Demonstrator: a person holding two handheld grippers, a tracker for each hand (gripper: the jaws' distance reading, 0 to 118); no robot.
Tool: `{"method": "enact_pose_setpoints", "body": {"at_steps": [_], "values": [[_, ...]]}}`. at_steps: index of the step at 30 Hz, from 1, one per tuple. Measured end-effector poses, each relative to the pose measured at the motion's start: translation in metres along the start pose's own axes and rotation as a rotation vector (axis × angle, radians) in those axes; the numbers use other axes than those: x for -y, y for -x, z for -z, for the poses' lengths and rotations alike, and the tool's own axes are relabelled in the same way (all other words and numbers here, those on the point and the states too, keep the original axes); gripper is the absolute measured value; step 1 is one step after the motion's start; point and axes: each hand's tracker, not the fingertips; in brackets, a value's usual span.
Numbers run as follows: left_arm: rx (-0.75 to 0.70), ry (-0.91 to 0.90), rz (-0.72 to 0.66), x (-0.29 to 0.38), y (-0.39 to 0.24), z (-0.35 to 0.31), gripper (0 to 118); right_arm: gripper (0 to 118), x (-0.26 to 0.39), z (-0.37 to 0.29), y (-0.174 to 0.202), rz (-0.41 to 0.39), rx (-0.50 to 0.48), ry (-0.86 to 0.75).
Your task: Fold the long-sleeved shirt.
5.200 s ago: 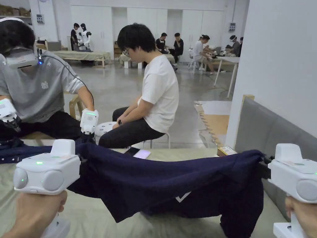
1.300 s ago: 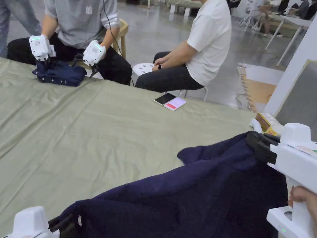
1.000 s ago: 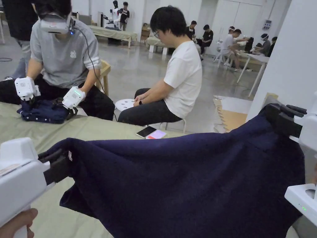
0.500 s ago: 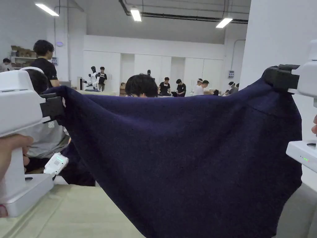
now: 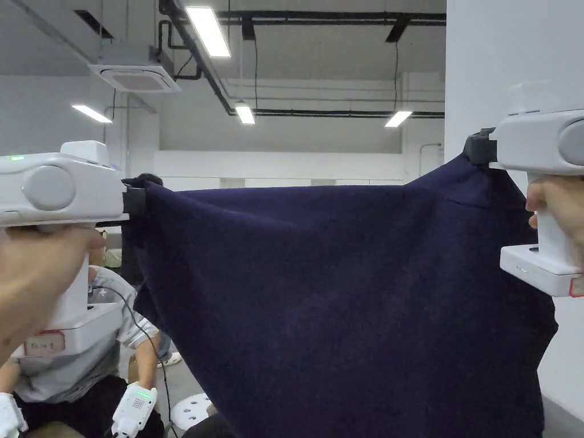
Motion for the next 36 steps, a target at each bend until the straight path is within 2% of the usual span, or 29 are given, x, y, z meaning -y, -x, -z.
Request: {"method": "enact_pose_setpoints", "body": {"at_steps": [3, 6, 8, 12, 15, 19, 23, 27, 30, 31, 35, 36], "values": [[-0.023, -0.017, 0.021, -0.017, -0.009, 0.040, 18, 0, -0.005, 0.032, 0.001, -0.001, 0.042, -0.020], [-0.024, -0.081, 0.079, -0.031, -0.016, 0.071, 18, 0, -0.014, 0.057, -0.004, 0.084, 0.076, -0.046], [-0.028, -0.091, 0.057, -0.042, -0.017, 0.085, 18, 0, -0.020, 0.070, -0.003, 0.052, 0.081, -0.062], [-0.034, -0.143, 0.040, -0.055, -0.020, 0.102, 18, 0, -0.025, 0.085, -0.003, 0.072, 0.102, -0.121], [-0.056, -0.139, 0.079, -0.056, -0.022, 0.108, 18, 0, -0.019, 0.087, -0.002, 0.056, 0.112, -0.136], [-0.054, -0.125, 0.065, -0.041, -0.020, 0.108, 18, 0, 0.007, 0.085, -0.002, 0.048, 0.088, -0.136], [-0.050, -0.048, 0.116, 0.012, -0.018, 0.106, 18, 0, 0.054, 0.078, -0.003, 0.001, 0.064, -0.049], [-0.018, 0.066, 0.123, 0.088, -0.016, 0.094, 18, 0, 0.136, 0.056, -0.009, 0.081, 0.031, 0.041], [0.000, 0.195, 0.192, 0.159, -0.016, 0.080, 18, 0, 0.210, 0.029, -0.009, 0.080, 0.015, 0.157], [0.029, 0.198, 0.190, 0.183, -0.017, 0.069, 18, 0, 0.234, 0.018, -0.010, 0.077, 0.011, 0.200], [0.063, 0.313, 0.151, 0.279, -0.009, 0.019, 18, 0, 0.311, -0.041, -0.017, 0.166, 0.009, 0.296], [0.067, 0.309, 0.145, 0.298, -0.006, 0.005, 18, 0, 0.323, -0.054, -0.018, 0.162, 0.006, 0.312]]}}
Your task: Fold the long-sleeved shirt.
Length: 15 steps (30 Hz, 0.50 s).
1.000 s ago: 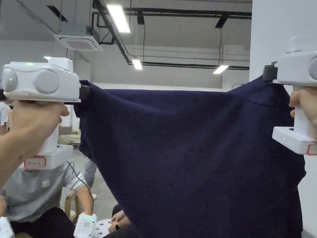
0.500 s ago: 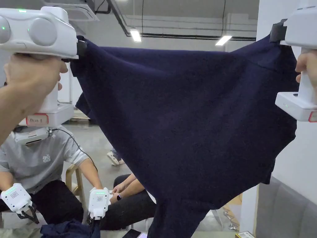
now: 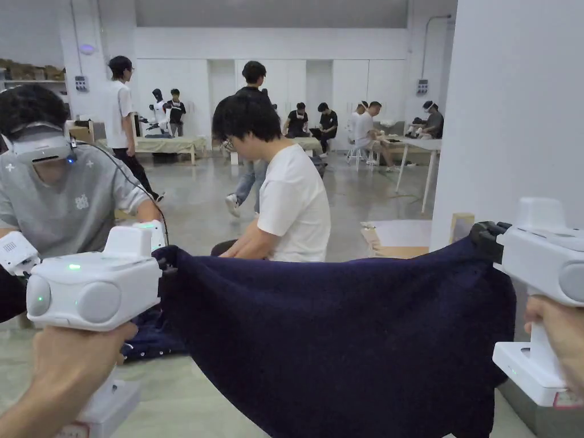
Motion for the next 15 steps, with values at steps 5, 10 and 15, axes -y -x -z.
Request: {"method": "enact_pose_setpoints", "body": {"at_steps": [5, 10, 15], "values": [[0.047, 0.076, -0.010, 0.126, -0.007, -0.059, 18, 0, 0.086, -0.083, -0.011, 0.006, -0.057, 0.075], [0.080, 0.199, -0.071, 0.235, -0.008, -0.142, 18, 0, 0.176, -0.173, -0.016, -0.013, -0.090, 0.137], [0.131, 0.415, -0.140, 0.331, -0.007, -0.198, 18, 0, 0.279, -0.253, -0.012, -0.049, -0.086, 0.414]]}}
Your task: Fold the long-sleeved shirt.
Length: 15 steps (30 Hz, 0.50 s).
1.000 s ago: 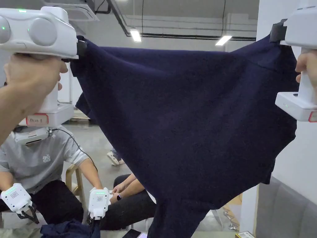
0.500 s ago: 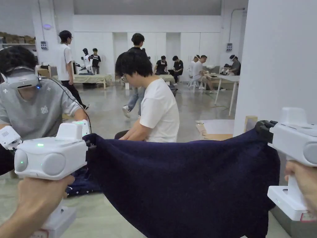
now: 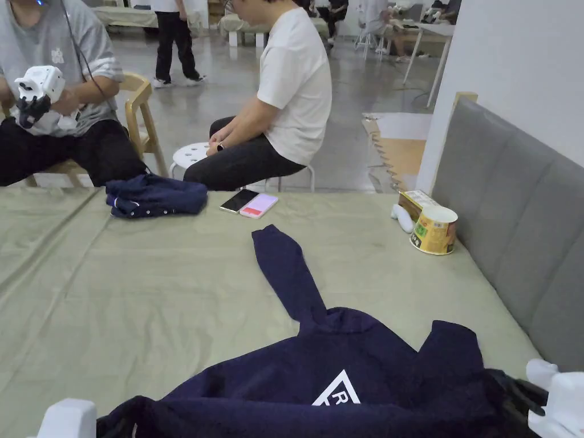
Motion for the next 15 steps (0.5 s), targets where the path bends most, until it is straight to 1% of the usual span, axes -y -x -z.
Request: {"method": "enact_pose_setpoints", "body": {"at_steps": [1, 2, 3, 4, 5, 6, 7, 8, 10, 11, 12, 13, 14, 15], "values": [[0.017, 0.053, 0.012, 0.022, 0.000, -0.002, 18, 0, 0.026, -0.003, 0.001, -0.011, -0.001, 0.050], [0.041, 0.103, 0.033, 0.042, -0.001, -0.001, 18, 0, 0.046, -0.002, -0.001, 0.014, -0.031, 0.156], [0.032, 0.152, 0.061, 0.055, -0.003, 0.000, 18, 0, 0.062, -0.003, 0.000, 0.040, -0.016, 0.226], [0.024, 0.202, 0.105, 0.070, -0.006, 0.003, 18, 0, 0.076, -0.003, 0.001, 0.033, -0.007, 0.274], [0.030, 0.244, 0.132, 0.078, -0.008, 0.006, 18, 0, 0.087, -0.002, 0.001, 0.013, -0.043, 0.341], [0.028, 0.255, 0.149, 0.082, -0.011, 0.007, 18, 0, 0.093, -0.002, 0.002, 0.015, -0.021, 0.355], [0.016, 0.280, 0.182, 0.083, -0.014, 0.010, 18, 0, 0.098, -0.002, 0.004, 0.026, -0.028, 0.391], [-0.005, 0.313, 0.180, 0.082, -0.015, 0.012, 18, 0, 0.102, 0.002, 0.003, 0.028, -0.050, 0.458], [0.009, 0.330, 0.101, 0.080, -0.009, 0.018, 18, 0, 0.107, 0.007, 0.004, -0.011, 0.015, 0.490], [0.020, 0.356, 0.068, 0.081, -0.006, 0.021, 18, 0, 0.109, 0.009, 0.004, -0.027, 0.000, 0.533], [0.020, 0.352, 0.049, 0.083, -0.001, 0.023, 18, 0, 0.112, 0.013, 0.002, -0.015, -0.001, 0.578], [0.041, 0.363, 0.029, 0.085, 0.003, 0.026, 18, 1, 0.114, 0.017, 0.001, 0.000, 0.019, 0.557], [0.047, 0.359, 0.004, 0.086, 0.006, 0.026, 19, 1, 0.116, 0.020, 0.001, -0.002, 0.011, 0.552], [0.035, 0.339, -0.024, 0.085, 0.008, 0.025, 26, 11, 0.120, 0.019, -0.001, -0.011, 0.010, 0.547]]}}
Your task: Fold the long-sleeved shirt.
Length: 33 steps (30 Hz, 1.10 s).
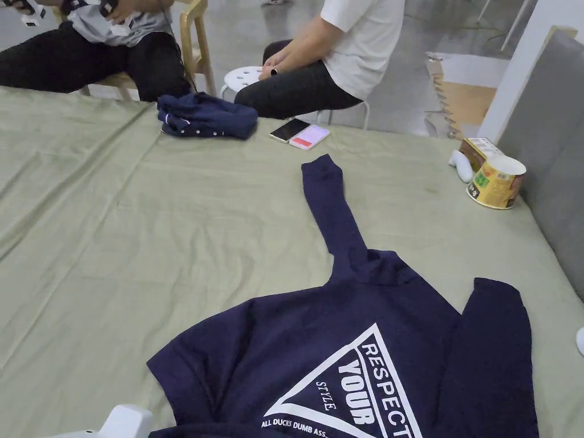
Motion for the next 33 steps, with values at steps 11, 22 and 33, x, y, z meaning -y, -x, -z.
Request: {"method": "enact_pose_setpoints", "body": {"at_steps": [11, 22, 33], "values": [[-0.167, -0.263, -0.144, -0.009, -0.001, -0.090, 109, 118, -0.026, -0.087, 0.023, 0.084, 0.032, -0.424], [-0.227, -0.570, -0.175, -0.085, -0.051, -0.113, 12, 29, -0.089, -0.103, 0.082, 0.071, 0.063, -0.746], [-0.130, -0.494, -0.279, -0.117, -0.035, -0.078, 59, 0, -0.107, -0.085, 0.106, 0.062, 0.085, -0.758]]}}
